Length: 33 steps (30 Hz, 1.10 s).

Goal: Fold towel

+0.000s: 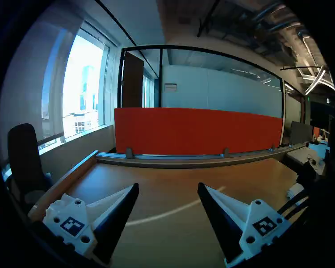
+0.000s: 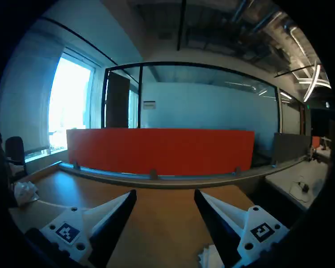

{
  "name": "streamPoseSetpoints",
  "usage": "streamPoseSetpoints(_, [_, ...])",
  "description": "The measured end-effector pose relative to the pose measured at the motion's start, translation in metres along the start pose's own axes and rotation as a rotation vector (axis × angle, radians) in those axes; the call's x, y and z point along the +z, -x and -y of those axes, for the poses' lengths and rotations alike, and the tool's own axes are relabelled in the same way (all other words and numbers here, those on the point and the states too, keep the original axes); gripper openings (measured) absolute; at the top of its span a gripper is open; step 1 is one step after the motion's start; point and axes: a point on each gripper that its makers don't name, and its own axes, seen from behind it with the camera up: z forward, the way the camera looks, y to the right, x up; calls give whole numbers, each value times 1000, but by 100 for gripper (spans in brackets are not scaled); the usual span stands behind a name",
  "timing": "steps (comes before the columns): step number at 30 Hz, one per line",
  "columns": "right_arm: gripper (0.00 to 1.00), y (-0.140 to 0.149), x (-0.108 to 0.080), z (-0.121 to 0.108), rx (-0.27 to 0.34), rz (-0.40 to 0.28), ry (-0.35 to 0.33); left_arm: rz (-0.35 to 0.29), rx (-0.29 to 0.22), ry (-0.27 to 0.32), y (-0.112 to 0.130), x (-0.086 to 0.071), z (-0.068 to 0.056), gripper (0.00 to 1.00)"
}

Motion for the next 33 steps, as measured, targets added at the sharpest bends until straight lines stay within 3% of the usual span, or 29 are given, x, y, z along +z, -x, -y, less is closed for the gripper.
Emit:
streamPoseSetpoints(21, [100, -6, 2, 31, 21, -22, 5, -64, -16, 14, -17, 5, -4, 98])
streamPoseSetpoints(33, [100, -1, -4, 35, 1, -16, 13, -74, -32, 34, 10, 9, -7, 98])
